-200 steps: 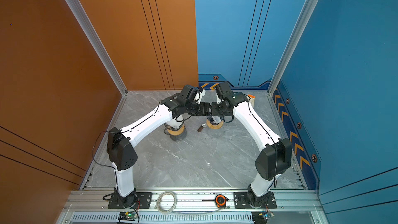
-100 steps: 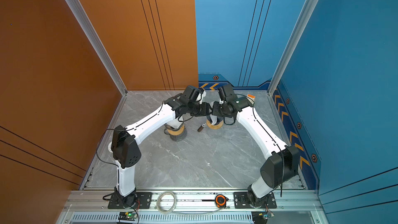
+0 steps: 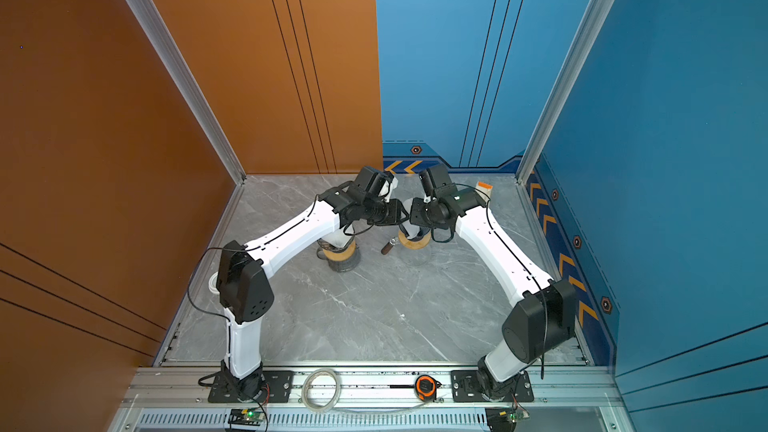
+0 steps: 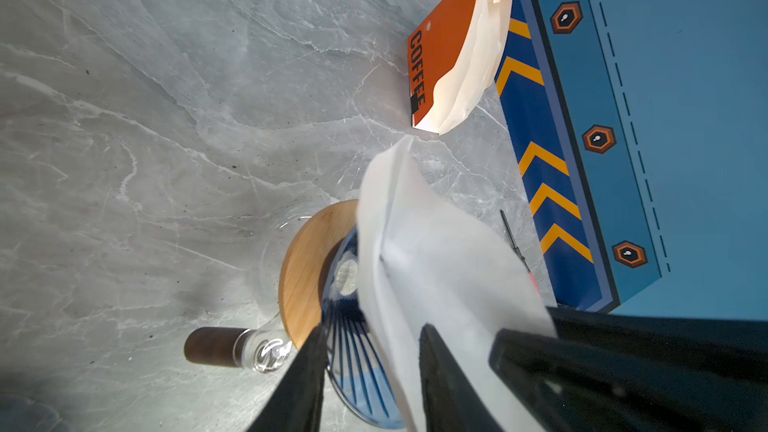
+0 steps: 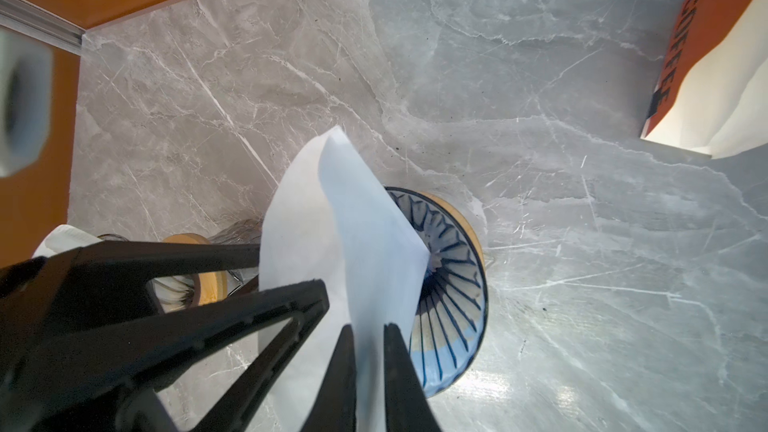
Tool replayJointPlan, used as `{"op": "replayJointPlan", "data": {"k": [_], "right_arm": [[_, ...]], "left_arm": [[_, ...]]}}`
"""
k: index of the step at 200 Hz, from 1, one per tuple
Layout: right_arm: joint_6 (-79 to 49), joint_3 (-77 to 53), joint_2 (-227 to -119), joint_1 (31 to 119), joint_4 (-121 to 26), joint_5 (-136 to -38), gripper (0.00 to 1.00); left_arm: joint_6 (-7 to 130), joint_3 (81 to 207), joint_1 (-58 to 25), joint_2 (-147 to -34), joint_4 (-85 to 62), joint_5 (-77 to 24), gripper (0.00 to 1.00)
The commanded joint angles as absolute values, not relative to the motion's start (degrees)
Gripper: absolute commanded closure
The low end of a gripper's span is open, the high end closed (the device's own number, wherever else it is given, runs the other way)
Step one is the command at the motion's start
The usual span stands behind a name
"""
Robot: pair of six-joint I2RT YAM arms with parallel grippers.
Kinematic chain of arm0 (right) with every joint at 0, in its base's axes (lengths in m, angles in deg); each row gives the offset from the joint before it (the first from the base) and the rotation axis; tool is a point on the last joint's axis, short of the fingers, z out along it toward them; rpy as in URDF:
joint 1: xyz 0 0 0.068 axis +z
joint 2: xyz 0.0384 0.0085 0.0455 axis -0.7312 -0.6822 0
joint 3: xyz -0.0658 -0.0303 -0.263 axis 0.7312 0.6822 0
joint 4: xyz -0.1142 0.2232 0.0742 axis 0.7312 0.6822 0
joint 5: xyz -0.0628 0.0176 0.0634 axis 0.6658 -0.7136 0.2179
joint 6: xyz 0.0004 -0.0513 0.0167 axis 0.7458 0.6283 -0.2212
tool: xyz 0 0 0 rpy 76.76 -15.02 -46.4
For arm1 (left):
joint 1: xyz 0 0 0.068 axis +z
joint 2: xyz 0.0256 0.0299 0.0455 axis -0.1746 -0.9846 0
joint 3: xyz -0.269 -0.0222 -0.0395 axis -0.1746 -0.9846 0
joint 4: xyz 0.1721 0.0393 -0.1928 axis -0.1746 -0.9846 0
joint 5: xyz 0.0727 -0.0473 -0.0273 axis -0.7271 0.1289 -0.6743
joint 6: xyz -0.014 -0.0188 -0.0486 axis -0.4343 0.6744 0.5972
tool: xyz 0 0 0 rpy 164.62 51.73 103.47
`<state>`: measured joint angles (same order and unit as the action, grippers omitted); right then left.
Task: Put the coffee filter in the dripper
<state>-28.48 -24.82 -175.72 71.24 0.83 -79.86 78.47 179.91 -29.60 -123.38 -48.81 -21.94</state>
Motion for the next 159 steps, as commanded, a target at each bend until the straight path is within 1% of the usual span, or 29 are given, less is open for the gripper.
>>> {"op": "replayJointPlan", "data": {"k": [1, 57, 74, 95, 140, 159], "right_arm": [[-28.01, -25.09, -176.02, 70.98, 2.62, -76.87, 0.81], [-26.43, -26.83, -177.53, 70.72, 5.41, -74.13, 0.71], [-26.08, -26.78, -177.88, 70.63, 5.96, -73.50, 0.70], [-25.63, -26.82, -178.51, 70.45, 6.61, -73.07, 0.69], [-25.01, -26.77, -179.55, 70.14, 7.10, -72.39, 0.69], [-24.83, -26.90, -179.69, 69.95, 7.22, -72.29, 0.66]], "left_arm": [[75.88, 181.84, -29.30, -125.05, -51.63, -23.37, 0.61], [74.71, 183.78, -29.15, -126.37, -53.55, -22.95, 0.58], [74.58, 184.17, -29.15, -126.46, -53.76, -22.79, 0.56], [73.88, 185.03, -29.14, -126.82, -54.85, -23.05, 0.52], [72.52, 185.36, -29.14, -127.43, -56.77, -23.87, 0.49], [72.06, 185.42, -29.10, -127.56, -57.29, -24.34, 0.49]]}}
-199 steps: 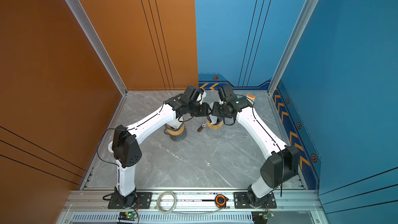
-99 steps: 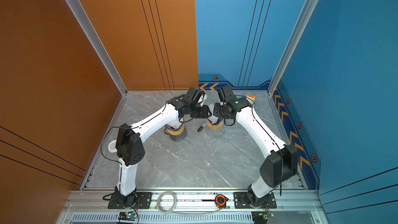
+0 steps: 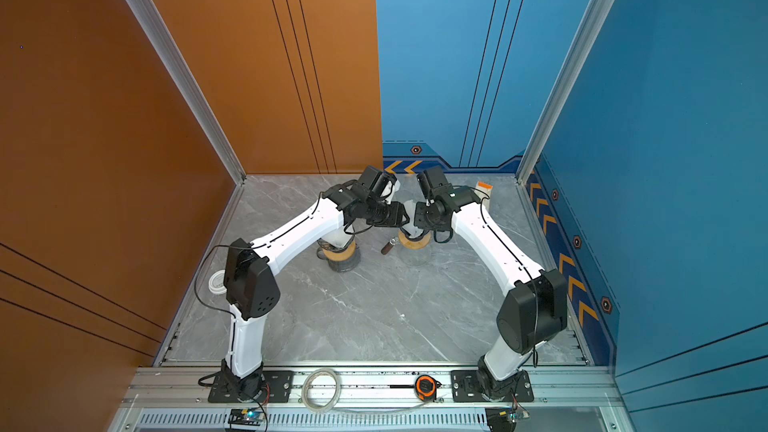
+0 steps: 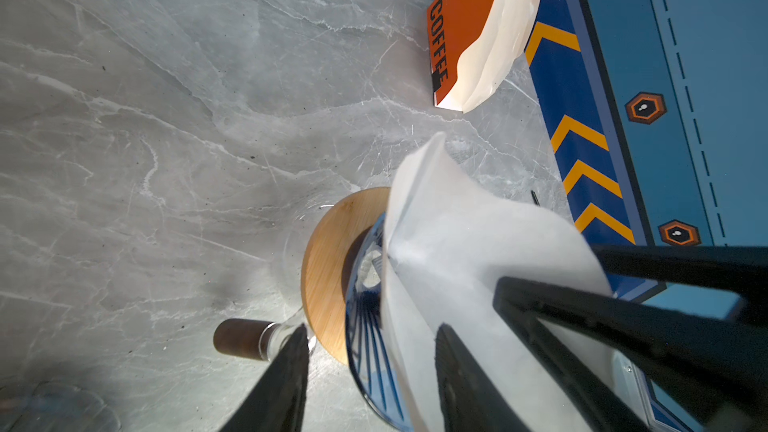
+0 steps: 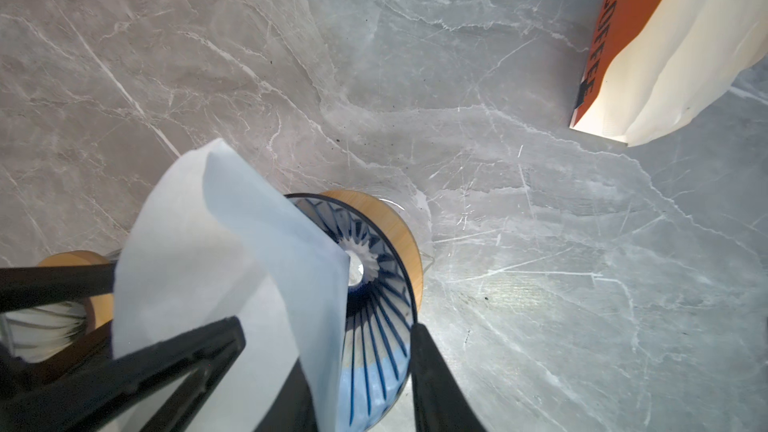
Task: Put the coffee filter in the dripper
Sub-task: 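Press the filter down into the blue dripper with both grippers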
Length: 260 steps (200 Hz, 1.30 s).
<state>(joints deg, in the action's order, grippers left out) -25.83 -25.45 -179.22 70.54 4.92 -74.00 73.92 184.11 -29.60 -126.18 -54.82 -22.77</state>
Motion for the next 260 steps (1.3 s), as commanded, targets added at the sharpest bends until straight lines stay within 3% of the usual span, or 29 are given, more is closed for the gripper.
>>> {"op": "replayJointPlan", "data": {"k": [1, 78, 260], "right_arm": [[-24.83, -26.95, -179.75, 69.98, 7.19, -72.31, 0.66], [-24.35, -26.90, -180.88, 68.63, 7.80, -71.58, 0.64], [-23.16, -27.70, -186.16, 66.23, 7.65, -76.14, 0.63]], "left_arm": [[72.09, 185.42, -29.12, -127.58, -57.31, -24.38, 0.49], [71.40, 186.21, -28.79, -128.48, -58.38, -24.73, 0.42], [71.38, 188.40, -27.92, -130.94, -58.95, -23.15, 0.42]]}}
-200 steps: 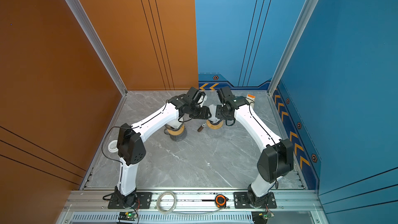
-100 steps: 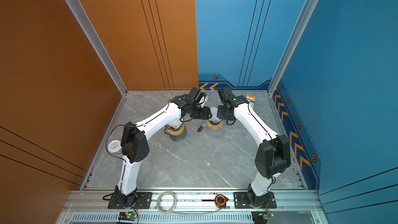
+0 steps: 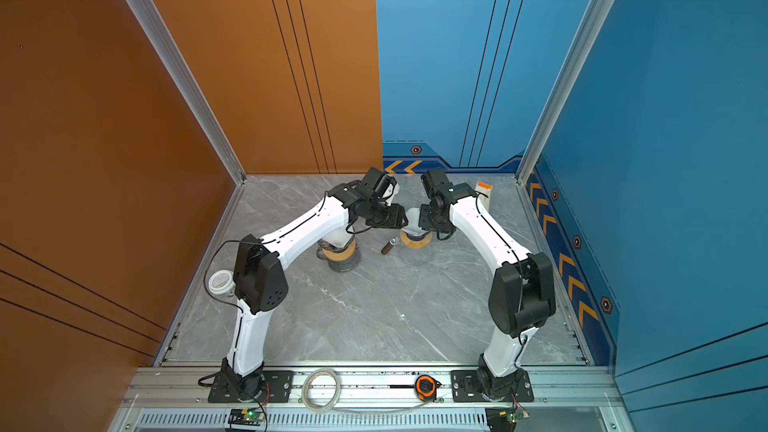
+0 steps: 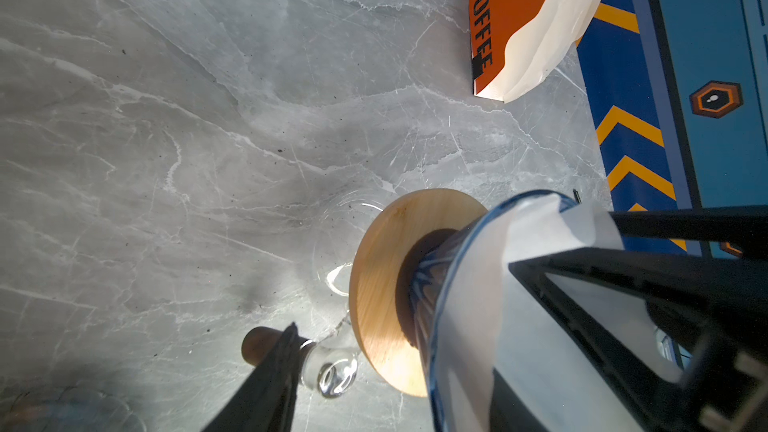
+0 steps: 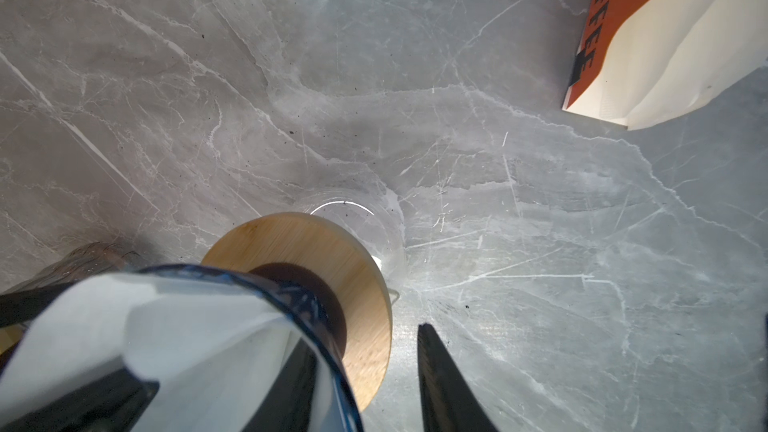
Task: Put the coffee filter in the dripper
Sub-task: 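Press the filter down into the blue dripper with both grippers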
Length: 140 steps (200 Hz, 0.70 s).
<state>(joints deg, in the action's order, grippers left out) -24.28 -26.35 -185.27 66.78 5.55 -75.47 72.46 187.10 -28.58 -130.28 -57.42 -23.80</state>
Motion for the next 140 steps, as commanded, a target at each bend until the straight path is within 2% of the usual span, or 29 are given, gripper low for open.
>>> {"op": "replayJointPlan", "data": {"k": [1, 47, 140], "right_arm": [[-23.16, -27.70, -186.15, 66.23, 7.67, -76.21, 0.63], [-23.07, -28.22, -184.45, 66.38, 6.79, -78.44, 0.62], [-22.73, -28.58, -181.54, 66.60, 6.67, -78.45, 0.53]], "left_arm": [[71.38, 188.40, -27.96, -130.90, -58.93, -23.18, 0.42], [71.36, 189.33, -27.99, -130.20, -58.91, -22.79, 0.41], [71.15, 189.89, -28.00, -127.42, -59.26, -24.06, 0.30]]}}
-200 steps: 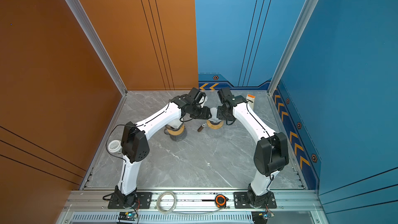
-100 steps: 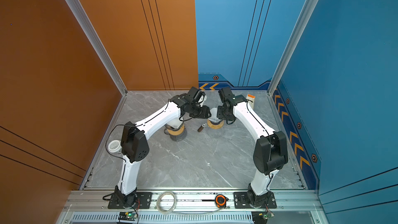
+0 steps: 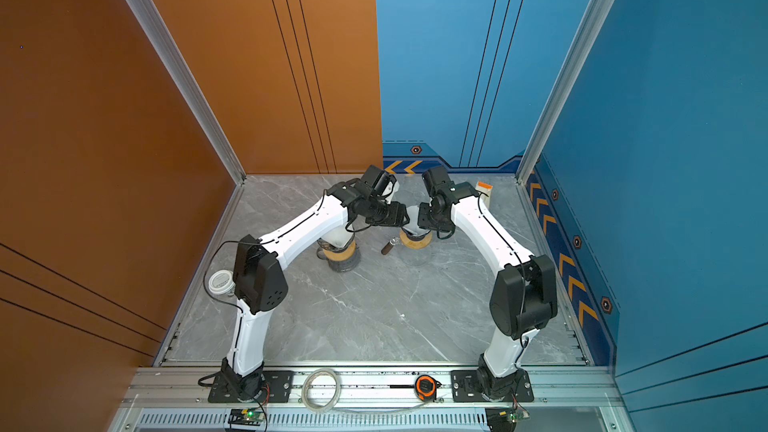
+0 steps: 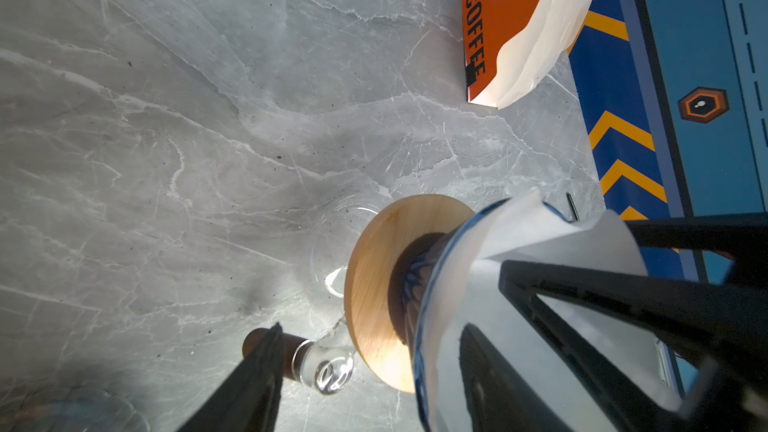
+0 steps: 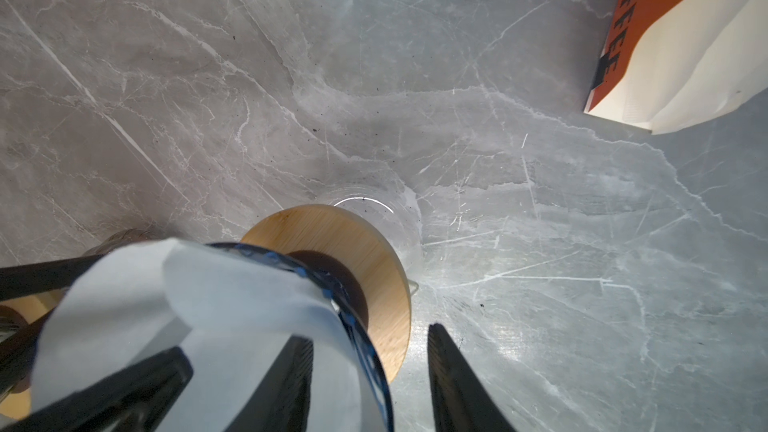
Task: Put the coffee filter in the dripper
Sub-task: 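Press the filter down into the blue dripper with both grippers, then open both grippers and draw them back from the filled dripper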
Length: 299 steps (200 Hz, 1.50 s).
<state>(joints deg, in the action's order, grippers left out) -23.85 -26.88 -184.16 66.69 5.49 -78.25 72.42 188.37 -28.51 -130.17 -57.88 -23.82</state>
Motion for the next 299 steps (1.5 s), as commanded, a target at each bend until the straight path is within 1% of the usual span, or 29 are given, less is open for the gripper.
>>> {"op": "replayJointPlan", "data": {"k": [1, 45, 83, 100, 118, 125, 127, 129, 139, 160, 174, 182, 217, 258, 299], "right_arm": [[-22.73, -28.58, -181.51, 66.59, 6.69, -78.47, 0.53], [-22.38, -28.31, -179.56, 66.76, 6.18, -77.48, 0.45], [-21.85, -28.37, -177.44, 66.76, 6.07, -76.04, 0.38], [-21.29, -28.42, -176.20, 66.76, 6.02, -75.33, 0.34], [-20.08, -27.79, -173.94, 66.85, 5.14, -74.61, 0.31], [-19.70, -27.26, -172.78, 66.93, 4.60, -73.99, 0.29], [-19.53, -27.02, -172.37, 66.93, 4.39, -73.82, 0.29], [-19.33, -26.82, -172.04, 66.94, 4.25, -73.60, 0.28], [-18.55, -25.75, -169.89, 67.02, 3.00, -72.84, 0.25], [-17.22, -22.40, -164.55, 67.04, 0.17, -70.89, 0.17], [-16.22, -19.44, -160.47, 66.95, -2.25, -69.37, 0.14], [-15.60, -17.85, -158.15, 66.86, -3.64, -68.82, 0.11], [-14.20, -11.54, -148.39, 66.43, -7.40, -66.17, 0.00], [-13.98, -3.58, -138.95, 64.19, -10.58, -64.80, 0.00], [-14.20, 10.11, -130.14, 60.20, -18.82, -61.74, 0.00]], "left_arm": [[71.15, 189.89, -28.00, -127.38, -59.26, -24.07, 0.30], [70.86, 189.96, -27.91, -125.35, -59.34, -24.55, 0.27], [70.49, 189.90, -27.75, -123.03, -59.32, -25.13, 0.22], [70.17, 189.66, -27.90, -121.20, -59.26, -26.86, 0.20], [68.56, 189.22, -28.04, -118.56, -59.25, -29.41, 0.15], [67.77, 188.91, -28.08, -117.42, -59.27, -30.57, 0.15], [67.49, 188.81, -28.15, -117.08, -59.26, -30.91, 0.11], [67.29, 188.68, -28.17, -116.69, -59.26, -31.34, 0.09], [66.08, 187.83, -28.16, -114.76, -59.20, -33.04, 0.06], [62.81, 185.69, -28.15, -110.33, -59.18, -35.47, 0.02], [60.94, 183.47, -28.23, -107.07, -58.93, -37.56, 0.00], [60.10, 181.46, -28.13, -104.93, -58.30, -38.83, 0.02], [58.40, 167.79, -27.44, -92.63, -51.48, -43.68, 0.02], [58.55, 148.01, -24.56, -74.64, -43.31, -48.91, 0.02], [59.51, 132.91, -18.53, -59.54, -42.11, -53.49, 0.02]]}}
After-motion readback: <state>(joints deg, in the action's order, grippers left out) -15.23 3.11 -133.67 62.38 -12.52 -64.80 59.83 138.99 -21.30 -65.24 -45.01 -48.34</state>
